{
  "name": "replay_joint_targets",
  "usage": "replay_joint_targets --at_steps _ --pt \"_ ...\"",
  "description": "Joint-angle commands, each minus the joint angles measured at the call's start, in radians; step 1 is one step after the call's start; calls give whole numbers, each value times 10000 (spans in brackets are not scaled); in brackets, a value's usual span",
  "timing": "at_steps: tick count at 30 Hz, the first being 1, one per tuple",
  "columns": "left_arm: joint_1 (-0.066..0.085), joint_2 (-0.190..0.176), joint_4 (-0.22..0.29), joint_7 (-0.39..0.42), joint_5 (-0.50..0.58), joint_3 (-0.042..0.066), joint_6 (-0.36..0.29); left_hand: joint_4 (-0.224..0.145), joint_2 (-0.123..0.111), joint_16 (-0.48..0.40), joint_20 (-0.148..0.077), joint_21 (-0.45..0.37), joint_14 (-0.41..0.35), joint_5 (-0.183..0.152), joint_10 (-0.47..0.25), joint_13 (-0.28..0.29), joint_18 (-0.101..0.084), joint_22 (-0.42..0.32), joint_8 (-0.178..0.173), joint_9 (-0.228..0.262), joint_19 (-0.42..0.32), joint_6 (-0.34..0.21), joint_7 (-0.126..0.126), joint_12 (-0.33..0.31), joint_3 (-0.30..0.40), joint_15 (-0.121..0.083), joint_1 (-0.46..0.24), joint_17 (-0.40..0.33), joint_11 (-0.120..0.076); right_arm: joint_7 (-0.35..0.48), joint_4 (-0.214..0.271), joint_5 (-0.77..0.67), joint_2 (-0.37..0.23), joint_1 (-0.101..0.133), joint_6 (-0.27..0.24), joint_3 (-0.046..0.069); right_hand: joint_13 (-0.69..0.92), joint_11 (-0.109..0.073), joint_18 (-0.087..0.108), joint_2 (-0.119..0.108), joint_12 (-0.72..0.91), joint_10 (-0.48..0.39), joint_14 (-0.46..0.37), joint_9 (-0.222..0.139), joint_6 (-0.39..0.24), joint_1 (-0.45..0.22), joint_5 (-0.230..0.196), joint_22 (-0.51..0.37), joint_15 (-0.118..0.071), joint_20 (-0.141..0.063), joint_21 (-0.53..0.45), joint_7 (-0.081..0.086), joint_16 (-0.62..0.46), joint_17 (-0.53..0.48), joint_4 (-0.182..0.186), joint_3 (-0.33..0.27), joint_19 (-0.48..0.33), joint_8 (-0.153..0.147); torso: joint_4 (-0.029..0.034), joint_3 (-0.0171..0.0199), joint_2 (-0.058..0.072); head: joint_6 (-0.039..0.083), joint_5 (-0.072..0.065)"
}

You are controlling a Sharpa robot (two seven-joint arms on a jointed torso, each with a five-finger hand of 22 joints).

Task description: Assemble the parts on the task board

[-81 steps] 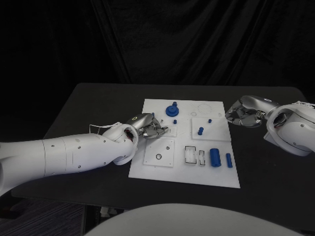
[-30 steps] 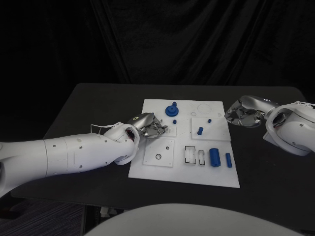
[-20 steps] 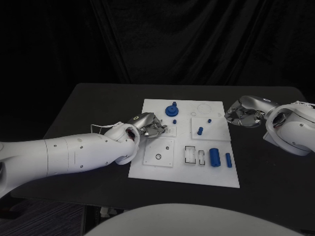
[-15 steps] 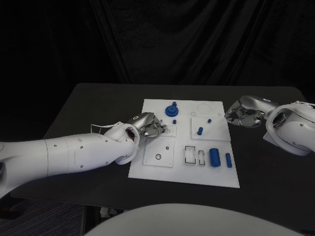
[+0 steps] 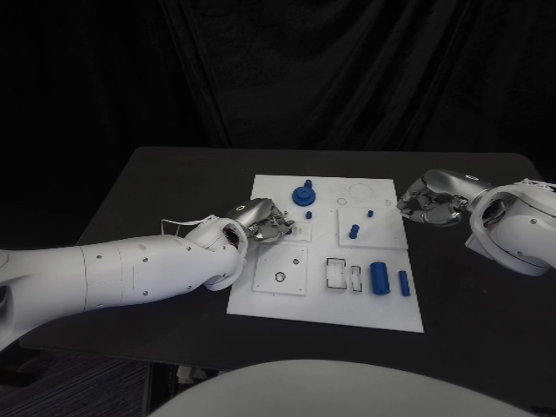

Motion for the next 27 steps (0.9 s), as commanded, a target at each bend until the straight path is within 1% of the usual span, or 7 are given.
replay_joint_targets --at_steps 1,7,15,18,19,21,27 --pt "-21 9 -4 -39 -3 -18 104 214 -214 27 -63 -34 1056 -147 1025 2619 -139 2634 0 122 1052 85 -8 -4 -198 -60 -274 2634 -44 -188 17 -13 -12 -23 87 8 -13 -17 167 -12 -33 -68 -56 1 -11 -48 57 627 -7 0 -29 -10 -38 -9 5 77 -60 -15 8 4 -7 2 -2" --pt "-21 -1 -7 -58 -3 -18 -7 874 -342 27 -42 -34 1056 -739 1025 2619 -139 2634 -23 92 1052 165 28 -4 -901 -34 -1073 2634 -13 -196 12 -13 -4 -23 112 8 -13 -17 167 -12 -33 -68 -56 1 -11 -48 57 627 -7 0 -29 -10 -38 -9 5 77 -60 -15 5 -1 -9 2 -2" --pt "-20 -69 5 -69 -3 -18 -262 994 124 27 -16 -34 1056 -1257 1025 2619 -139 2634 -104 46 1052 215 50 -4 -2079 -11 -2749 2634 13 -198 16 -13 -24 -23 123 8 -17 -12 168 -16 -30 -70 -56 4 -5 -53 57 624 -4 2 -49 -6 -35 -11 2 84 -62 -15 -2 1 -7 2 -21" --pt "-20 -113 31 -11 -3 -17 -402 1008 486 27 -15 -34 1056 -1280 1025 2619 -139 2634 -125 56 1052 225 56 -4 -2556 -10 -3381 2634 15 -202 17 -13 -31 -23 131 8 -13 -9 167 -18 -26 -65 -57 8 11 -61 55 625 -1 3 -49 -5 -36 -13 5 82 -61 -8 -1 3 -12 2 -20" --pt "-20 -127 40 12 -3 -17 -447 1008 486 27 -15 -34 1056 -1280 1025 2619 -139 2634 -125 56 1052 225 56 -4 -2556 -10 -3381 2634 15 -205 18 -13 -35 -23 135 8 -13 -9 167 -18 -26 -65 -57 8 11 -61 55 625 -1 3 -49 -5 -36 -13 5 82 -61 -8 0 4 -14 2 -23" --pt "-19 -166 73 64 -3 -17 -560 1004 705 27 -15 -34 1056 -1101 1025 2619 -139 2634 -122 74 1052 240 55 -4 -2774 -10 -3602 2634 14 -209 19 -13 -39 -23 141 8 -13 -9 167 -18 -26 -65 -57 8 11 -61 55 625 -1 3 -49 -5 -36 -13 5 82 -61 -8 -1 4 -13 2 -26" --pt "-15 -320 214 166 -3 -15 -779 989 824 27 -18 -34 1056 -908 1025 2619 -139 2634 -102 100 1052 262 43 -4 -2870 -15 -3552 2634 6 -213 11 -13 -37 -23 159 8 -13 -9 167 -18 -26 -65 -57 8 11 -61 55 625 -1 3 -49 -5 -36 -13 5 82 -61 -8 -8 -1 -10 2 -5"
